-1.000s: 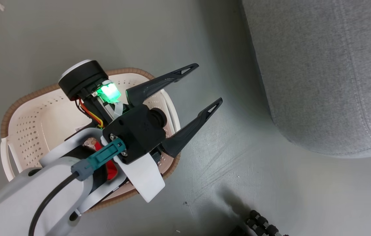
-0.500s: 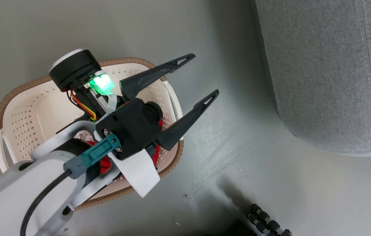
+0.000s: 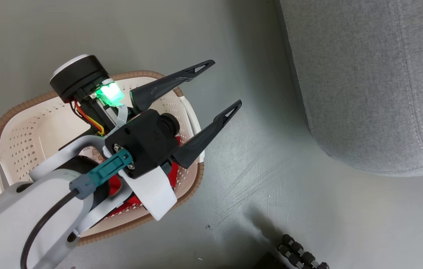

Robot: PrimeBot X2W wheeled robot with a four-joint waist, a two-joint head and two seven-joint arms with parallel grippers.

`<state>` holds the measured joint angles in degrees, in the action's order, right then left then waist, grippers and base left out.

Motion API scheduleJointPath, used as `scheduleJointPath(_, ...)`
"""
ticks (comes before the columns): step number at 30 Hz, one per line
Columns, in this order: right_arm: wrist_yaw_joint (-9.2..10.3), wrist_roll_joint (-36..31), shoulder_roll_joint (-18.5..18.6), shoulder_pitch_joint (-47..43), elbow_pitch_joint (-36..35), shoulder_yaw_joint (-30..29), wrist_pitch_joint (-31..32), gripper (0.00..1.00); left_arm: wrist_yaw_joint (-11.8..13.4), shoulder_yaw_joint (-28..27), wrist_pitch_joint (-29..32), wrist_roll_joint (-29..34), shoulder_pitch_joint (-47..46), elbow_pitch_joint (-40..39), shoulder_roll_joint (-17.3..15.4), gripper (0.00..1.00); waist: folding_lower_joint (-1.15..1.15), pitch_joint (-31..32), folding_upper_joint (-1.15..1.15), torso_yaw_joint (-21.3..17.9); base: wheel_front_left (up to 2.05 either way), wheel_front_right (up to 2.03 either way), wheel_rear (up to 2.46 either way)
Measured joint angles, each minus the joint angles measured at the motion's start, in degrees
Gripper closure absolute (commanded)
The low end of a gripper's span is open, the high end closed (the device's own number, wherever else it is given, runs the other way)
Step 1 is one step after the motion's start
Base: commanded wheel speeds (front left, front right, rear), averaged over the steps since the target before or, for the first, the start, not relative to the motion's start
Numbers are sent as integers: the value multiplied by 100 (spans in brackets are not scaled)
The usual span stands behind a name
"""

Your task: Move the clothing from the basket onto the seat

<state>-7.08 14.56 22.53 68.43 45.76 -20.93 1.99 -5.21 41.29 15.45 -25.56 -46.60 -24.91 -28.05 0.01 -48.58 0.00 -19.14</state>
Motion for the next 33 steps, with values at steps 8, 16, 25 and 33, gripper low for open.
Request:
scheduleJointPath(8,0,-258,-203,-285,-333,-46,-167,0,-3,-9,-125,0,4,76,-19,0,0,156,0,-51,0,0,0)
scheduleJointPath(16,0,-603,-291,-689,-782,-183,-307,0,-4,-12,-270,0,14,145,-4,0,0,355,0,-38,0,0,0)
scheduleJointPath(25,0,-817,-564,-1066,-1730,-57,-450,0,1,-77,-545,0,107,212,38,0,0,628,0,44,0,0,0)
scheduleJointPath(33,0,-847,-1111,-1386,-2385,687,-454,0,35,-169,-757,9,148,256,74,0,0,893,0,158,0,0,0)
